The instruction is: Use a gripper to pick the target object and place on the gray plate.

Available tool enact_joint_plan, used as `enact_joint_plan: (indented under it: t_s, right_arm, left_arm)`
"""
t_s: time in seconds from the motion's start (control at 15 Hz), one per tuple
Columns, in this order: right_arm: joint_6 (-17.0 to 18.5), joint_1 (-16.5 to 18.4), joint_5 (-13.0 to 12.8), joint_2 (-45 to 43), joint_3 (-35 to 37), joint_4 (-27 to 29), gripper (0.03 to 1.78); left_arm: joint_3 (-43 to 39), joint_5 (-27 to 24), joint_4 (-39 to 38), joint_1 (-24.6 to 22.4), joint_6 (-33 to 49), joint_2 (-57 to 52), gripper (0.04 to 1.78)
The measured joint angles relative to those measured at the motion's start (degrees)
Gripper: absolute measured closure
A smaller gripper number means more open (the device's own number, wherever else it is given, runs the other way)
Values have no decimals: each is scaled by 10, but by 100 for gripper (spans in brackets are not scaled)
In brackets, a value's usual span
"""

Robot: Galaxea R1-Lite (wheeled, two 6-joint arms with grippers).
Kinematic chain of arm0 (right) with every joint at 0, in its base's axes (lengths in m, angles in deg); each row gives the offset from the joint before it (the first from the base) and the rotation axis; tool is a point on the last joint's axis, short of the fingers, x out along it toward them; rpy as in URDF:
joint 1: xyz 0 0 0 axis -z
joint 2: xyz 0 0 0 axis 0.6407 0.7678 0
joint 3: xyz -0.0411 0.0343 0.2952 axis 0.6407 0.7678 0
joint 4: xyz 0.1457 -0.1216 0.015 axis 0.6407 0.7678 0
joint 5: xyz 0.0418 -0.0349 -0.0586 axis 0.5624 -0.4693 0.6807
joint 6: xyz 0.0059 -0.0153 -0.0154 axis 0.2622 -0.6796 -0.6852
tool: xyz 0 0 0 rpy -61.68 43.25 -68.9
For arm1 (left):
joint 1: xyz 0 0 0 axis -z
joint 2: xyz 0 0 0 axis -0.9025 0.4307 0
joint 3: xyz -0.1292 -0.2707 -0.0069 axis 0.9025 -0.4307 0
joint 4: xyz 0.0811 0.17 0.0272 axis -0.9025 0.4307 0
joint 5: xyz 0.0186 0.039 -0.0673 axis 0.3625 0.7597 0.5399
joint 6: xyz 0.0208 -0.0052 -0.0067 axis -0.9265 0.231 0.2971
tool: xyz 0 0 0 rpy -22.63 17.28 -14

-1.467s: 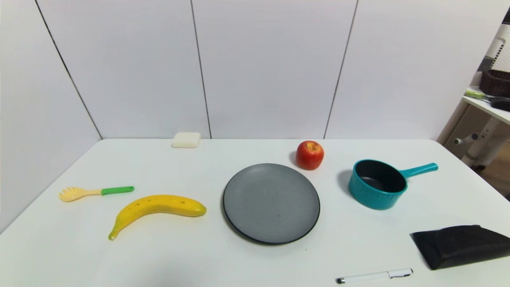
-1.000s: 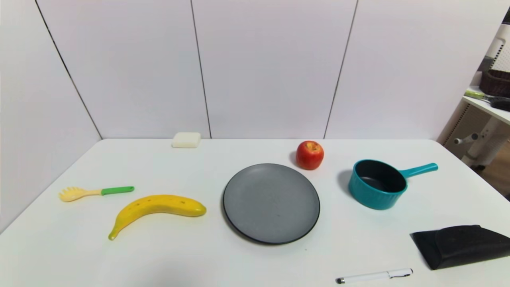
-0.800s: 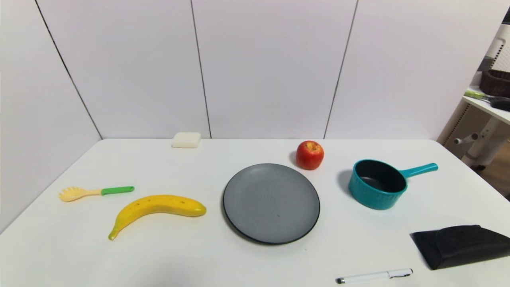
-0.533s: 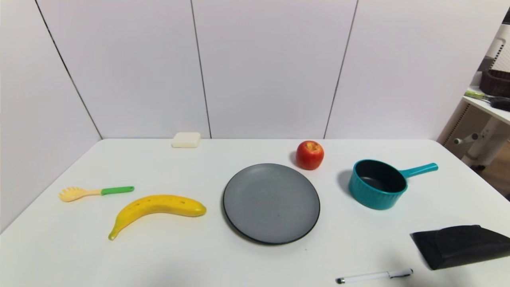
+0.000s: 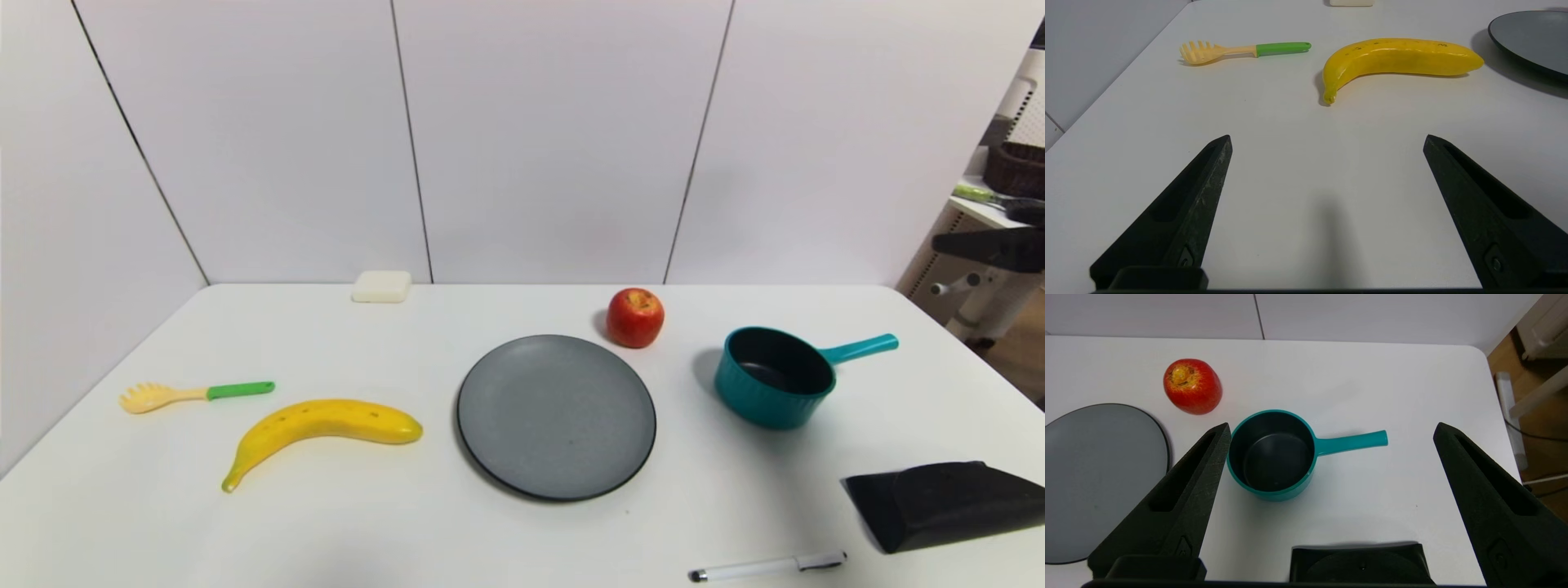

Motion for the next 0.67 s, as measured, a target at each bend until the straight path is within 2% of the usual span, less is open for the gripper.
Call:
enact_joint_plan:
  t_s: [0.13, 0.27, 0.47, 0.67]
  right_arm:
    - [19, 2, 1, 69, -88, 79, 10]
    - [59, 1, 2, 122, -144, 128, 10]
    - [71, -1, 2, 172, -173, 136, 10]
    - [75, -1, -10, 211, -196, 137, 10]
  left_arm:
    - [0, 0, 0, 0, 0, 0, 13]
    - [0, 0, 0, 0, 0, 0, 13]
    - [0, 0, 0, 0, 0, 0, 13]
    - [0, 0, 0, 0, 0, 0, 13]
